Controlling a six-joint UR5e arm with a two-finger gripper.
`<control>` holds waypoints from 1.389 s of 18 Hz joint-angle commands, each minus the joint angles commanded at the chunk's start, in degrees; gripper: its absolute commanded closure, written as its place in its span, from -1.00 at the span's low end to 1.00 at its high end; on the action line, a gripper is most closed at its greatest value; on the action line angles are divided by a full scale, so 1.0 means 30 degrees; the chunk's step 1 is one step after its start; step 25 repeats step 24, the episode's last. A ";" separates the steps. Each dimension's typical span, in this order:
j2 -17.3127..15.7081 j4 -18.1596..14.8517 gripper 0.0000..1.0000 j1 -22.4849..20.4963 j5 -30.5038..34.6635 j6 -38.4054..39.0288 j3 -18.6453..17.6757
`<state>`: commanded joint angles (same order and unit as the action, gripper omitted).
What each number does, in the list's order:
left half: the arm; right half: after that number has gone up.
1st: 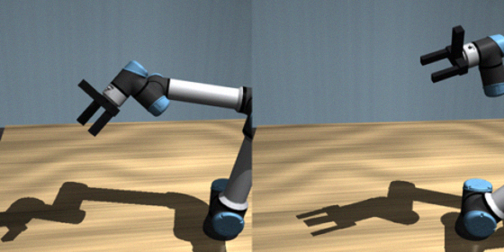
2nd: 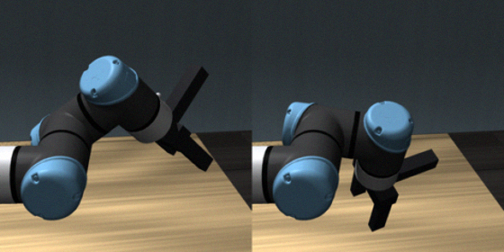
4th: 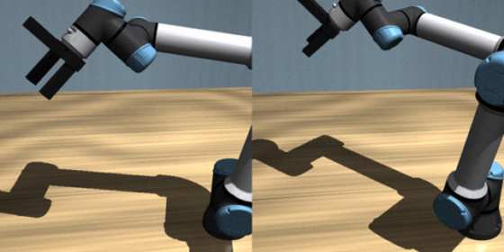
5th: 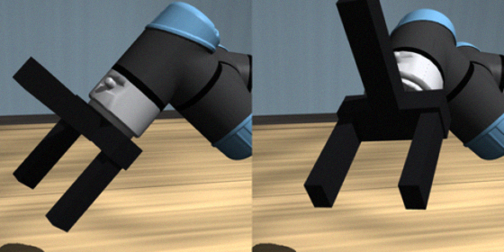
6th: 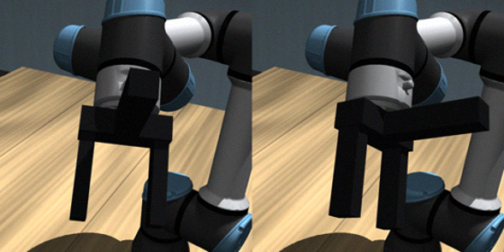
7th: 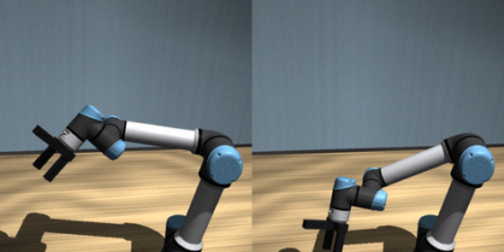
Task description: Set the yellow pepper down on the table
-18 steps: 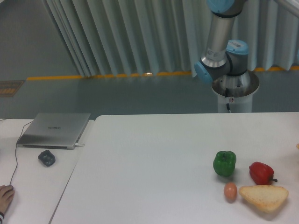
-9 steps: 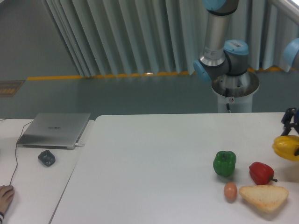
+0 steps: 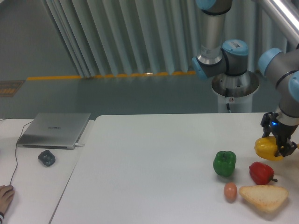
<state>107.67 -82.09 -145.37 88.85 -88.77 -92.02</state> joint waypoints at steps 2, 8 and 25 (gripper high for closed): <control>0.0000 0.0557 -0.07 0.0320 0.0671 0.0000 -0.0236; 0.0205 0.1056 -0.82 0.0410 0.0996 0.0410 -0.0207; -0.0351 0.3018 -1.00 0.0322 0.1056 0.0059 0.2020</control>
